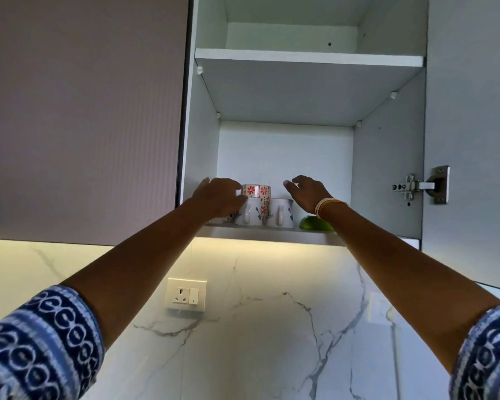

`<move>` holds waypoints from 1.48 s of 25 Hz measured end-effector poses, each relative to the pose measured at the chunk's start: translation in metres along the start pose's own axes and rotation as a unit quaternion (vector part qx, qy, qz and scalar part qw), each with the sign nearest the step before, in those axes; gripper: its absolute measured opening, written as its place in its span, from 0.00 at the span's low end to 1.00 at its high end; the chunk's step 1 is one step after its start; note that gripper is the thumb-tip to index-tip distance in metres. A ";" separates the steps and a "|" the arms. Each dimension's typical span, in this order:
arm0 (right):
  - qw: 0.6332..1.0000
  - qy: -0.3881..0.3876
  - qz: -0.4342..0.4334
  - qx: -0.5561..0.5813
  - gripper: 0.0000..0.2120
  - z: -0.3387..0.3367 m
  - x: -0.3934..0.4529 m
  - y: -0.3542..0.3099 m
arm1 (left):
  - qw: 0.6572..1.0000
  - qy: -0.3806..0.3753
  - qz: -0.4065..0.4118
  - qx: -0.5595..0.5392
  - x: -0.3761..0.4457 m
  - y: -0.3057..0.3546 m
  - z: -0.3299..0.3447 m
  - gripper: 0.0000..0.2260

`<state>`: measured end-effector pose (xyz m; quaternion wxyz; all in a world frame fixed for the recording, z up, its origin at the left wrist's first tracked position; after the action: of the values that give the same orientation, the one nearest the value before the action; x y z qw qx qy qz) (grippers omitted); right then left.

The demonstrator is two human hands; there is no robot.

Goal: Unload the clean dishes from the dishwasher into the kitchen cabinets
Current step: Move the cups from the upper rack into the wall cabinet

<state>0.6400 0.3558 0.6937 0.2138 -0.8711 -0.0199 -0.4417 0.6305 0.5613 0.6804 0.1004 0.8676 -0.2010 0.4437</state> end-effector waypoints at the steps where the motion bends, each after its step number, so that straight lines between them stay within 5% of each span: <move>1: 0.999 0.014 -0.024 -0.020 0.27 -0.007 -0.009 -0.003 | 1.000 0.012 0.015 0.012 -0.006 0.004 -0.004 0.20; 6: 0.986 0.056 -0.100 -0.121 0.27 -0.032 -0.065 -0.020 | 0.998 0.025 0.058 -0.003 -0.045 0.032 -0.012 0.23; 14: 0.979 0.078 -0.104 -0.156 0.27 -0.088 -0.179 -0.025 | 0.991 0.076 0.105 0.008 -0.148 0.091 -0.062 0.25; 20: 0.987 0.019 -0.090 -0.132 0.28 -0.122 -0.297 -0.009 | 0.998 -0.011 0.066 -0.006 -0.267 0.156 -0.085 0.25; 27: 0.990 -0.100 0.038 -0.095 0.28 -0.115 -0.503 0.058 | 0.983 -0.174 0.030 -0.059 -0.455 0.233 -0.045 0.26; 37: 0.925 -0.244 0.267 -0.112 0.27 -0.123 -0.848 0.170 | 0.919 -0.348 0.113 -0.149 -0.734 0.358 0.019 0.21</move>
<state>0.0675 0.2839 0.0370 0.2131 -0.9433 0.2115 -0.1413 0.1024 0.4233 0.0729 0.1015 0.9137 -0.3839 0.0870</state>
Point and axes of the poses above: each hand's wrist, its own x-axis towards the middle knuckle, its own z-axis out of the palm, y = z × x, the point moved 7 cm from there along x, towards the middle knuckle, and after that the axes turned 12 degrees about y, right-handed, at the moved point
